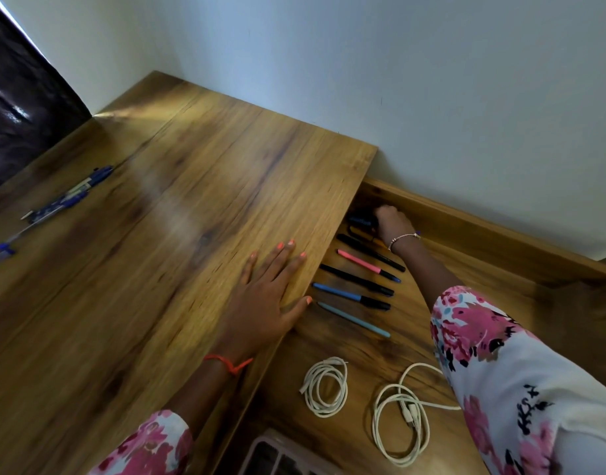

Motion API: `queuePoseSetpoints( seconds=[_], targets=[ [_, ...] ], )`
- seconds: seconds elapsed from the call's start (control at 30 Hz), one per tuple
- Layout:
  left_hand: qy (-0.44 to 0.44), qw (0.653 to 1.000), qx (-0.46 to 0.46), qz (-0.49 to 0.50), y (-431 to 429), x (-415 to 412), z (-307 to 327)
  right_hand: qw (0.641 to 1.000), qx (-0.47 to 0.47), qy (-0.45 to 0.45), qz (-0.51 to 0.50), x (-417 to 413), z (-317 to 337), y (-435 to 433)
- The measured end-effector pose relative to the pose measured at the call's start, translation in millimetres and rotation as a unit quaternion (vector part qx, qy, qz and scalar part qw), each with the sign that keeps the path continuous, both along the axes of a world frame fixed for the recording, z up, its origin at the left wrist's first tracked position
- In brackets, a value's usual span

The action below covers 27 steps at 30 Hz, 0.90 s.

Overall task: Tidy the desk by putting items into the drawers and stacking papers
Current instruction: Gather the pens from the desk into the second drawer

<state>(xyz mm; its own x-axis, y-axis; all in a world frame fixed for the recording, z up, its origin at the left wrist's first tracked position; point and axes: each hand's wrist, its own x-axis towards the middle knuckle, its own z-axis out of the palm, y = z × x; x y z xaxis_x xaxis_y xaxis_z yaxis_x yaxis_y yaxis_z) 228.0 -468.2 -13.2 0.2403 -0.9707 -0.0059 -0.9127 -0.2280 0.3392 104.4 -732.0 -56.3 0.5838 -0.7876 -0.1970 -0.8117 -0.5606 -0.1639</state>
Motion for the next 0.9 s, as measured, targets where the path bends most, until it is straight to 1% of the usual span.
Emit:
queuePoseSetpoints(
  seconds=[0.27,0.4,0.47,0.53,0.63,0.73,0.8,0.83,0.9],
  targets=[
    [0.002,1.0,-0.001,0.0,0,0,0,1.0,-0.006,-0.013,-0.015,-3,-6,3],
    [0.001,1.0,-0.002,0.001,-1,1,-1,0.999,-0.044,-0.009,0.017,-10,-13,6],
    [-0.003,1.0,-0.002,0.001,0,1,-2,0.998,-0.048,-0.013,0.024,-14,-17,9],
    [-0.001,1.0,-0.006,0.001,0,1,-2,0.998,-0.04,-0.039,0.024,-19,-18,13],
    [-0.004,1.0,-0.007,-0.001,0,1,-2,0.993,-0.031,-0.105,0.045,-25,-20,22],
    [-0.009,1.0,-0.008,-0.004,0,1,-2,0.99,-0.016,-0.102,0.093,-31,-26,33],
    [-0.007,1.0,-0.008,-0.005,1,2,-2,0.991,-0.015,-0.094,0.097,-35,-29,41],
    [-0.005,1.0,-0.008,-0.004,1,1,-2,0.99,-0.02,-0.104,0.092,-37,-30,45],
    [-0.005,1.0,-0.009,-0.003,0,0,-3,0.984,-0.039,-0.153,0.078,-40,-28,54]
  ],
)
